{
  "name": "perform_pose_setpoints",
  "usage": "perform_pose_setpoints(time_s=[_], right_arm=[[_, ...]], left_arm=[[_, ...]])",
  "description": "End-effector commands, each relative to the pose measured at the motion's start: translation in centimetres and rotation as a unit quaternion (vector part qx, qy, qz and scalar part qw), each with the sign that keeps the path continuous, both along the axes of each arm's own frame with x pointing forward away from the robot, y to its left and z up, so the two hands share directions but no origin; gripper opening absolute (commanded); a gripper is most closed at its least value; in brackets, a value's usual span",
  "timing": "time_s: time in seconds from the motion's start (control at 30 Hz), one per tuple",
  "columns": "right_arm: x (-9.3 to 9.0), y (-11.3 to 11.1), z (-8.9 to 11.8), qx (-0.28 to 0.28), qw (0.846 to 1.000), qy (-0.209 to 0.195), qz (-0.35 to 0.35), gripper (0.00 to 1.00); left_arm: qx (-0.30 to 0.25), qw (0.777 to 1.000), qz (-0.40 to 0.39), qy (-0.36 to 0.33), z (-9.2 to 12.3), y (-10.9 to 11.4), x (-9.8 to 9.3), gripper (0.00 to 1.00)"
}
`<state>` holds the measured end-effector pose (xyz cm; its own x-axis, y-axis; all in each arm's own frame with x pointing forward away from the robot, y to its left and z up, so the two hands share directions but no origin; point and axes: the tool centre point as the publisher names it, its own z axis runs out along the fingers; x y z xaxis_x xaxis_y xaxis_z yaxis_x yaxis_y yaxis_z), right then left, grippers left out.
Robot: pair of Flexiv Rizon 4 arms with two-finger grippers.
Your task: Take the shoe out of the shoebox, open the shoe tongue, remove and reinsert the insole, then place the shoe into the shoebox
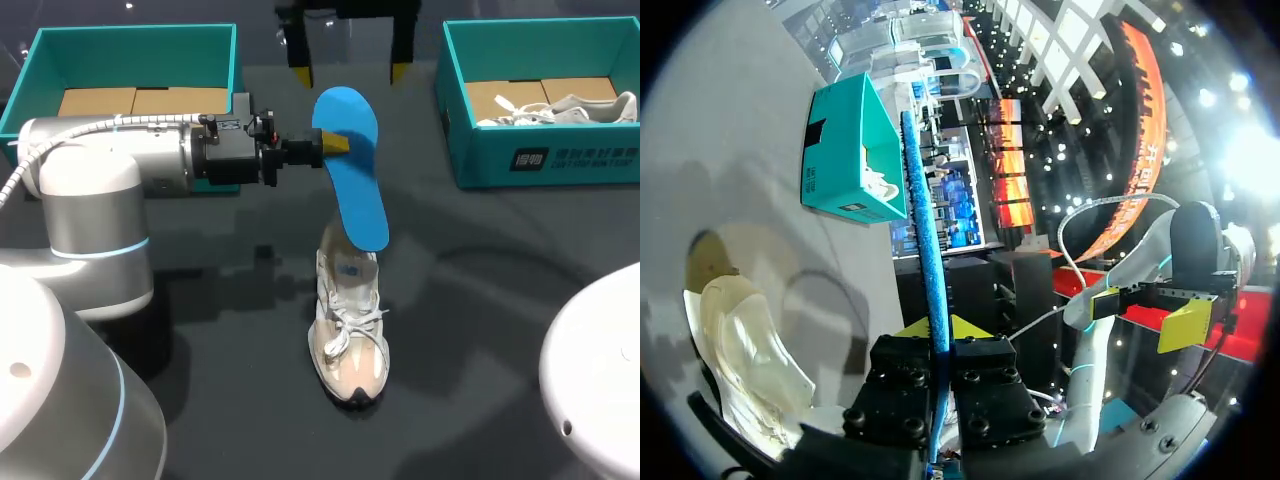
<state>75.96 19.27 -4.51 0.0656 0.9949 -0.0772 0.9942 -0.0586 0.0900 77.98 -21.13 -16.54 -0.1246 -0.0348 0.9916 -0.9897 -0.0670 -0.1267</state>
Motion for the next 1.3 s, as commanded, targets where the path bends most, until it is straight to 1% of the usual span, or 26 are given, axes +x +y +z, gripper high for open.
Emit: perform_pose_setpoints(time_s=[0.03, 0.1, 0.33, 0.4, 0.57, 0.77, 1.03, 1.17, 1.23, 1.3], right_arm=[[0.0, -0.1, -0.2, 0.010, 1.000, 0.000, -0.003, 1.00], [0.2, -0.6, -0.5, 0.025, 1.000, 0.009, -0.012, 1.00], [0.5, -2.3, -1.2, 0.101, 0.995, 0.004, -0.016, 1.00], [0.6, -2.7, -1.3, 0.128, 0.992, 0.000, -0.011, 1.00], [0.7, -3.3, -1.6, 0.173, 0.985, -0.010, 0.000, 1.00], [0.9, -3.9, -2.1, 0.227, 0.974, -0.004, -0.001, 1.00], [1.0, -4.4, -3.3, 0.309, 0.951, 0.001, 0.000, 1.00], [1.2, -4.5, -3.9, 0.362, 0.932, 0.022, 0.000, 1.00], [1.2, -4.7, -4.3, 0.391, 0.920, 0.024, 0.000, 1.00], [1.2, -4.9, -4.8, 0.409, 0.912, 0.028, -0.003, 1.00]], left_arm=[[0.000, 1.000, 0.000, 0.000, -0.1, -0.1, 0.0, 0.00], [0.000, 1.000, 0.000, 0.000, -0.1, -0.1, 0.0, 0.00], [0.000, 1.000, 0.000, 0.000, -0.1, -0.1, 0.0, 0.00], [0.000, 1.000, 0.000, 0.000, -0.1, -0.1, 0.0, 0.00], [0.000, 1.000, 0.000, 0.000, -0.1, -0.1, 0.0, 0.00], [0.000, 1.000, 0.000, 0.000, -0.1, -0.1, 0.0, 0.00], [0.000, 1.000, 0.000, 0.000, -0.1, -0.1, 0.0, 0.00], [0.000, 1.000, 0.000, 0.000, -0.1, -0.1, 0.0, 0.00], [0.000, 1.000, 0.000, 0.000, -0.1, -0.1, 0.0, 0.00], [0.000, 1.000, 0.000, 0.000, -0.1, -0.1, 0.0, 0.00]])
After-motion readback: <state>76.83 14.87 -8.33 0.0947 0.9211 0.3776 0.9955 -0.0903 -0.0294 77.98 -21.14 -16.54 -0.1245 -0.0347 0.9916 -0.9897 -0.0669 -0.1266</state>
